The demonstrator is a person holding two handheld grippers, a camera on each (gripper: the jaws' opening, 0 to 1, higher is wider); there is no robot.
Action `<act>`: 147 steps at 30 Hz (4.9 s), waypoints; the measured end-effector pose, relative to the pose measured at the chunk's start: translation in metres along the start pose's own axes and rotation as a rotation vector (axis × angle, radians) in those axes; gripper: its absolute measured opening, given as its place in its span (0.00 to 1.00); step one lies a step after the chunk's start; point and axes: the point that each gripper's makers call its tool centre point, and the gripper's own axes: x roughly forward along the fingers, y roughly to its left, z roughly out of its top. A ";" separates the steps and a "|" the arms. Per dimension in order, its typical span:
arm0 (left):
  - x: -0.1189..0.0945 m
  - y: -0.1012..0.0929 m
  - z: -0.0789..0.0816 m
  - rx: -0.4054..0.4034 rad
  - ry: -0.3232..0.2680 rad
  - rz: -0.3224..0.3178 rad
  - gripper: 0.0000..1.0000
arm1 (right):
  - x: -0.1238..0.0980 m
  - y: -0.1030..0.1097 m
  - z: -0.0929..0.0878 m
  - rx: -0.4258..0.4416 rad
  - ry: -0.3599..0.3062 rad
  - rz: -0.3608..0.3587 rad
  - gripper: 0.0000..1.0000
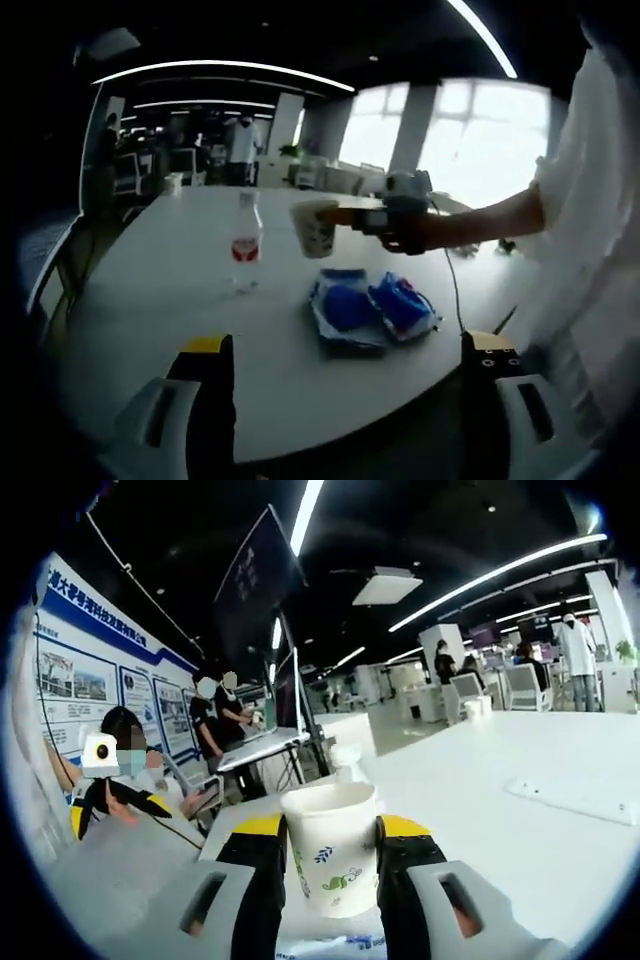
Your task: Arrange the tabletop items into an orderly group along one side of the table until the central work area is clear of visible clutter.
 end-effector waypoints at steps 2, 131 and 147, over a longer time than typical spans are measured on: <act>0.001 0.001 -0.003 0.014 0.020 0.005 0.91 | 0.000 -0.015 -0.010 -0.008 0.038 -0.053 0.32; 0.002 0.022 0.002 -0.056 -0.006 0.106 0.94 | 0.020 -0.053 -0.056 -0.174 0.273 -0.033 0.66; 0.001 0.021 0.015 -0.029 -0.039 0.072 0.93 | -0.008 -0.041 -0.044 -0.200 0.292 -0.077 0.66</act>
